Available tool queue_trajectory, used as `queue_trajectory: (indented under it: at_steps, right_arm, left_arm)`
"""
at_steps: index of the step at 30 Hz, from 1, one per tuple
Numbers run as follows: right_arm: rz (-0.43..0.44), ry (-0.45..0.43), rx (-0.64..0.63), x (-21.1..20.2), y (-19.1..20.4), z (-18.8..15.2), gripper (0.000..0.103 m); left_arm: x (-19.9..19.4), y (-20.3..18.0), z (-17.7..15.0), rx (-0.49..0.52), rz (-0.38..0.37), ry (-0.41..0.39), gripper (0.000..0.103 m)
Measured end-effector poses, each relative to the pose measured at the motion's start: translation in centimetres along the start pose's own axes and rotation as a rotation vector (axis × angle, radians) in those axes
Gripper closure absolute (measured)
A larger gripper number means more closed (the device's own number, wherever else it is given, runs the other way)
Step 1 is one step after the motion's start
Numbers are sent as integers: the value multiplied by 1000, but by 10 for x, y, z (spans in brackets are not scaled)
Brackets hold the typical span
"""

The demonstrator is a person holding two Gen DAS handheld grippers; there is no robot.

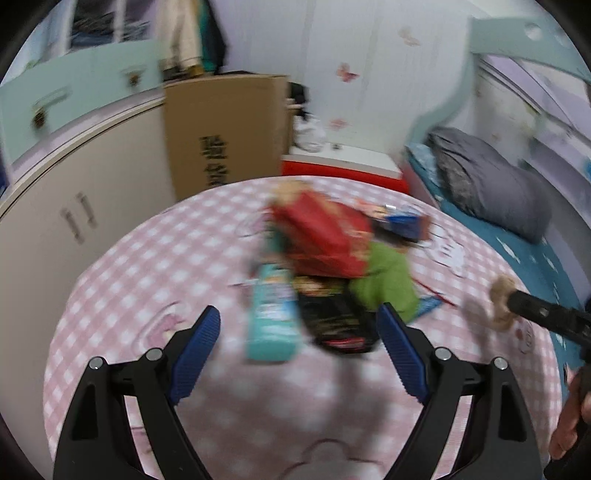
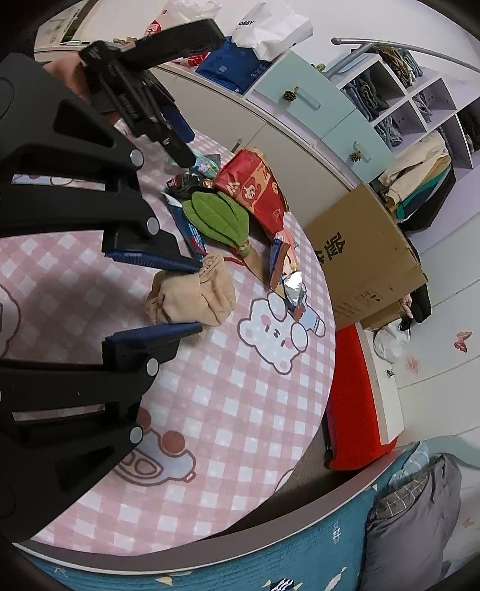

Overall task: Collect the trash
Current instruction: 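Grasp the beige cloth with the right gripper while the left grasps the teal tube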

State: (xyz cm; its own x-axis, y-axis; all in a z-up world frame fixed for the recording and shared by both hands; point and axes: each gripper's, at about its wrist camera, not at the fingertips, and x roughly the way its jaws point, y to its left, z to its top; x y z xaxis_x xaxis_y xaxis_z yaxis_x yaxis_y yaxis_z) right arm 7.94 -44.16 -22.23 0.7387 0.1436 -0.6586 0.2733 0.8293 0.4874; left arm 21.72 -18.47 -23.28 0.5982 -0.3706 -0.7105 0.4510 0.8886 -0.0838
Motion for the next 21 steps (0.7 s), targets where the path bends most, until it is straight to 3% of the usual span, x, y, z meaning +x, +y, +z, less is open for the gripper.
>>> queue_trajectory:
  at_steps: [3, 6, 7, 9, 11, 21]
  right_arm:
    - [10, 1, 2, 2, 3, 0, 75]
    - [14, 6, 1, 4, 7, -2, 75]
    - [16, 7, 0, 4, 9, -3, 75]
    - [16, 8, -7, 2, 12, -4, 75]
    - [11, 8, -12, 0, 15, -5, 75]
    - [8, 8, -40, -6, 36, -11, 75]
  left_arm:
    - [8, 18, -1, -47, -1, 32, 19]
    - [18, 18, 1, -17, 6, 41, 20]
    - [21, 18, 1, -12, 3, 51, 26]
    - [32, 19, 1, -25, -54, 92, 58]
    - [32, 22, 2, -40, -102, 94, 74]
    - [-2, 44, -13, -43, -127, 45, 77]
